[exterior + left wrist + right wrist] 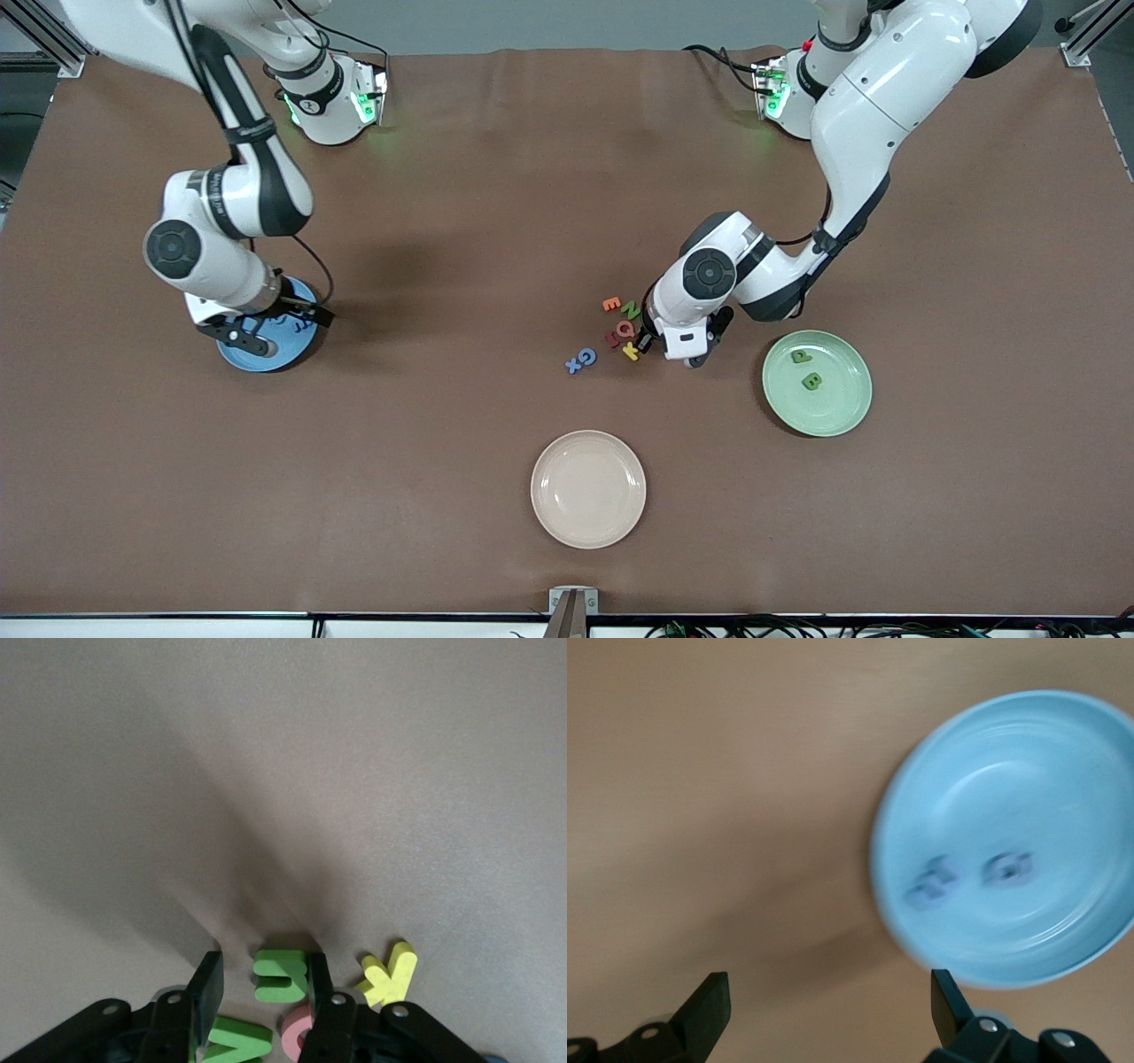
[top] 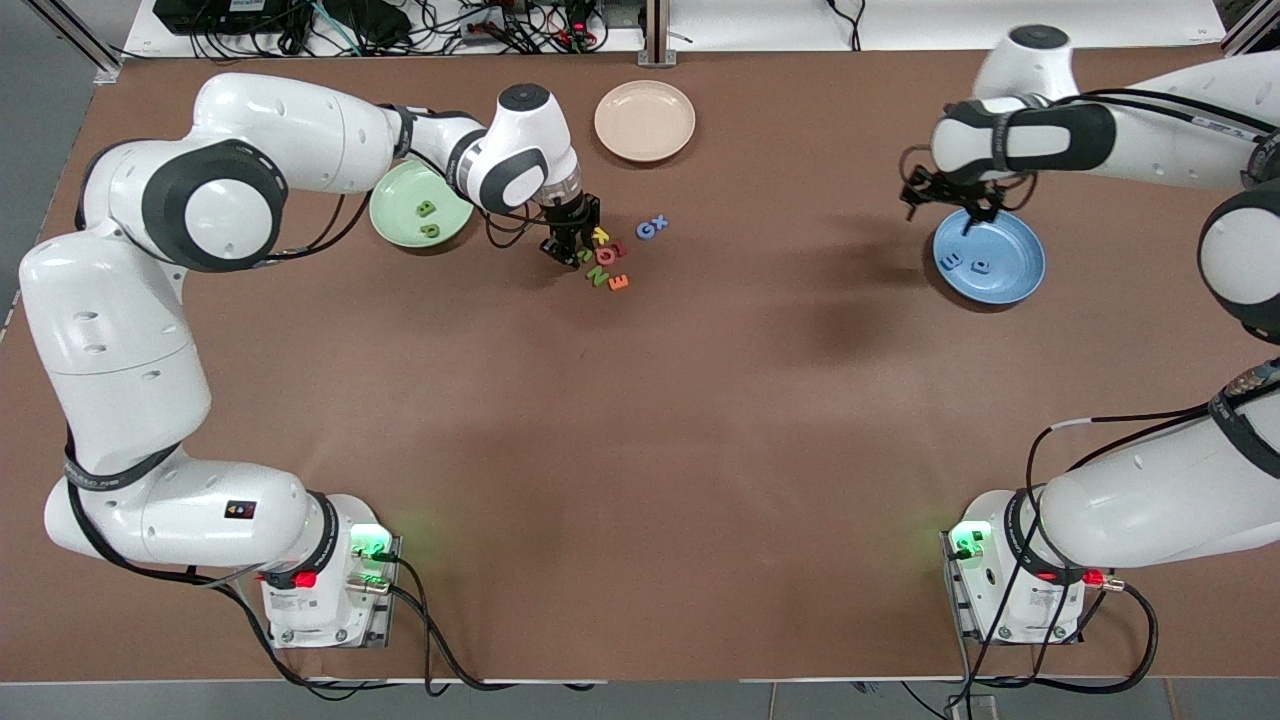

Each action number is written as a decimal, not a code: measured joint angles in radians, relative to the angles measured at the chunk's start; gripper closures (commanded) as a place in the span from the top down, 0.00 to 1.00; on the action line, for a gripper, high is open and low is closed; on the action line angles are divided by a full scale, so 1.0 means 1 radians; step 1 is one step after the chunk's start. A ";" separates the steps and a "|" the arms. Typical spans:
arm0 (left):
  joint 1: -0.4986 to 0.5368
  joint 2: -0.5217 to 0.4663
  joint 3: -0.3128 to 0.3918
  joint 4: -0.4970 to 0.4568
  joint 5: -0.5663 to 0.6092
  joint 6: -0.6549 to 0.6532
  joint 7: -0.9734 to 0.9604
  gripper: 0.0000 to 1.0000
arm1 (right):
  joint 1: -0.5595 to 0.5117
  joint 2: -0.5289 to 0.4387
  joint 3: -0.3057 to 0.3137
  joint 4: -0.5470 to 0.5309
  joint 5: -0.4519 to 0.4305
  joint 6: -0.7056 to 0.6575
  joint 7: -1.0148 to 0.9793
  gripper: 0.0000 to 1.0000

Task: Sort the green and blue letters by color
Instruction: 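Grasp the green u with the left gripper while the right gripper returns, then drop the green u onto the green plate while the right gripper grasps blue x, then drop the blue x on the blue plate while the left gripper returns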

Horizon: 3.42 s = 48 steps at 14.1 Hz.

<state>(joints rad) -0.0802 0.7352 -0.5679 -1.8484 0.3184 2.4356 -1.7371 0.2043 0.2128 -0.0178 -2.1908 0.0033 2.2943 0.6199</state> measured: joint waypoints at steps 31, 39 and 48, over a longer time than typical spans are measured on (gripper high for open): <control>0.601 -0.111 -0.121 -0.015 0.123 -0.257 0.774 0.19 | 0.557 0.825 -0.038 1.060 0.048 -0.090 1.001 0.89; 0.634 -0.074 -0.122 -0.016 0.171 -0.256 0.781 0.46 | 0.563 0.825 -0.039 1.078 0.044 -0.123 1.002 0.37; 0.632 -0.072 -0.148 -0.010 0.171 -0.256 0.772 0.69 | 0.567 0.825 -0.040 1.093 0.044 -0.136 1.003 0.00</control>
<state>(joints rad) 0.5516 0.6631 -0.7156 -1.8587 0.4897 2.1797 -0.9654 0.7713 1.0376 -0.0580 -1.0982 0.0471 2.1583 1.6232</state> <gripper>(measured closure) 0.379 0.731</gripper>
